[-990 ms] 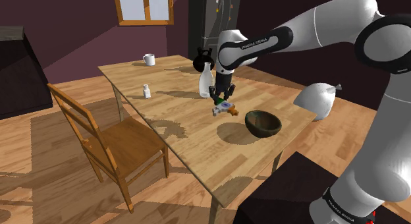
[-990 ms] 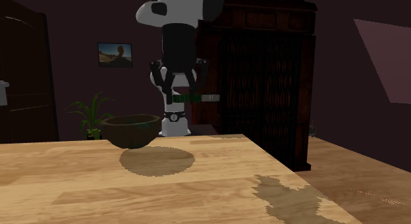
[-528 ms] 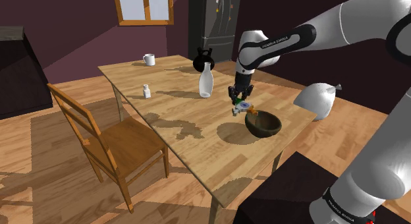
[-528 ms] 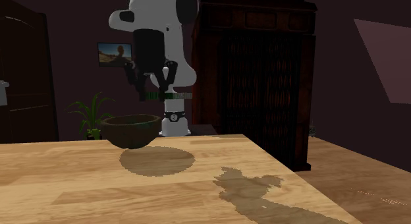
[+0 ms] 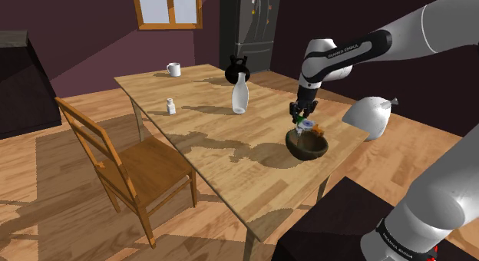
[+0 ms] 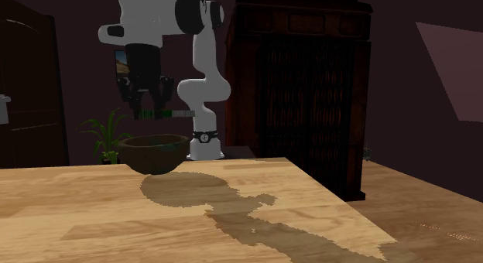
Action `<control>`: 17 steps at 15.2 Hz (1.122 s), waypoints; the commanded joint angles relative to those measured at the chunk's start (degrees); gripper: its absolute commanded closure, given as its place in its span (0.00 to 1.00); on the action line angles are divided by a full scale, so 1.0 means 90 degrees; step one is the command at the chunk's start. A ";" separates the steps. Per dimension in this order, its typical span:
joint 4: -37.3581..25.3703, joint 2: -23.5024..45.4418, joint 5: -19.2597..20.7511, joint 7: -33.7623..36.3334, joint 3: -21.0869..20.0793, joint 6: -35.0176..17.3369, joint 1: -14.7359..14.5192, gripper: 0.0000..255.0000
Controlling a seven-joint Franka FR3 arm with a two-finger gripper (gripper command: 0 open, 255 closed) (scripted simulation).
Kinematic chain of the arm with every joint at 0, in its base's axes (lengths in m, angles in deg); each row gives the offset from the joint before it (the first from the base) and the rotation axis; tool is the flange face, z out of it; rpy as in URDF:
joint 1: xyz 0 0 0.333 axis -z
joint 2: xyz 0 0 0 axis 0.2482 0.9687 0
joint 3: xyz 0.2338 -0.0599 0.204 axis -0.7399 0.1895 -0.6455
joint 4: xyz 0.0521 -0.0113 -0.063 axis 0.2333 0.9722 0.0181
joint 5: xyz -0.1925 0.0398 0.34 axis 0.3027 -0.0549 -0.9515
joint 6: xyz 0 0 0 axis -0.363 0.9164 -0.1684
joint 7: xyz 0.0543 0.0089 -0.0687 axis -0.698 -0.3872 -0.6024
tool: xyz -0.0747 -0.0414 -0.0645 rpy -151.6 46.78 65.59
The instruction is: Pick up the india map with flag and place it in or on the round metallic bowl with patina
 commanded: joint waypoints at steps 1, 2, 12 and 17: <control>0.0212 -0.0239 0.0047 -0.0305 0.0173 0.0027 0.0149 1.00; 0.0301 -0.0323 0.0075 -0.0451 0.0263 0.0021 0.0223 1.00; 0.0735 0.0135 0.0023 -0.0496 0.0281 -0.0868 0.0219 1.00; 0.0848 0.0319 -0.0002 -0.0516 0.0285 -0.1164 0.0217 1.00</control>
